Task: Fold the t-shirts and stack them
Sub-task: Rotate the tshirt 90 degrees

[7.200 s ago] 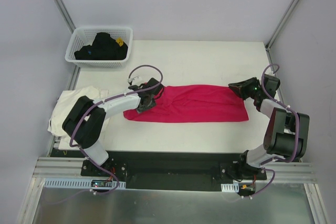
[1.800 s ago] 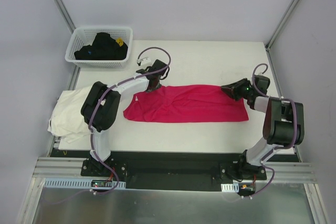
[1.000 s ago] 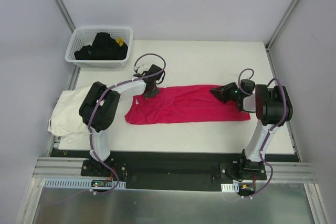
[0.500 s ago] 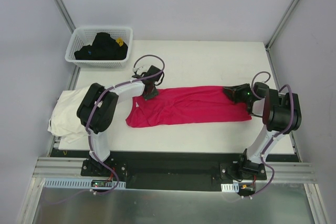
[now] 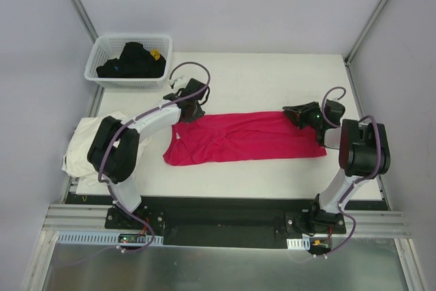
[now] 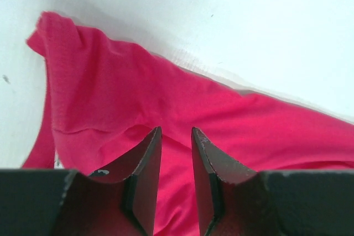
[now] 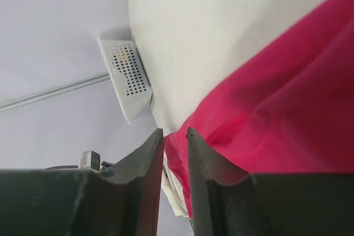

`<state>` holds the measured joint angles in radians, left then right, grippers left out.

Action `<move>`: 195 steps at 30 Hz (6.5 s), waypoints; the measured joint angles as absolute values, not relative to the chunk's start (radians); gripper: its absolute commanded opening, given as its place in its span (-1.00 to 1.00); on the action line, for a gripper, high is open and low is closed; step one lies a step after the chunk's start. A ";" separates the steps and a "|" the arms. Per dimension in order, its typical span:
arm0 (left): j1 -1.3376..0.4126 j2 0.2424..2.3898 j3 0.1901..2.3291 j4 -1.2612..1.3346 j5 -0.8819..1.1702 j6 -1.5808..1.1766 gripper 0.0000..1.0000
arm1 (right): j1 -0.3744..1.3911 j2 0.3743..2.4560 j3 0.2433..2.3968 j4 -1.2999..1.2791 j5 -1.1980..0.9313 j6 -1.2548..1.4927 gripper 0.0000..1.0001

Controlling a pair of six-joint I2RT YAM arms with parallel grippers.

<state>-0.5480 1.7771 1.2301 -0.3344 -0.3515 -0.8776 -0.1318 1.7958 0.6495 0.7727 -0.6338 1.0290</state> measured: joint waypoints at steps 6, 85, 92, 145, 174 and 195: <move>-0.558 1.582 1.188 -0.340 -0.411 -0.868 -0.38 | -0.122 1.719 0.667 0.770 -0.636 1.036 -0.46; -0.197 2.428 2.130 -0.410 0.000 -0.494 -0.32 | -0.225 1.412 0.833 0.074 -0.528 0.524 -0.21; -0.234 2.102 1.757 -0.301 0.165 -0.366 -0.28 | -0.170 1.671 1.033 -0.077 -0.493 0.361 -0.19; -0.796 2.389 1.802 -0.128 0.702 -0.341 -0.28 | -0.255 1.837 1.229 0.030 -0.637 0.484 -0.15; -0.608 1.668 0.857 -0.007 0.283 -0.533 -0.41 | -0.291 1.661 1.152 0.131 -0.685 0.538 -0.10; -0.602 1.455 0.785 -0.141 0.041 -0.589 -0.36 | 0.071 2.346 1.652 0.135 -0.728 0.619 -0.08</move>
<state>-0.6022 1.4548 0.7853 -0.1410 0.0414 -0.5892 0.0708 2.3463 1.6516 0.1349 -0.7280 0.6193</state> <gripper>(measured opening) 0.307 0.460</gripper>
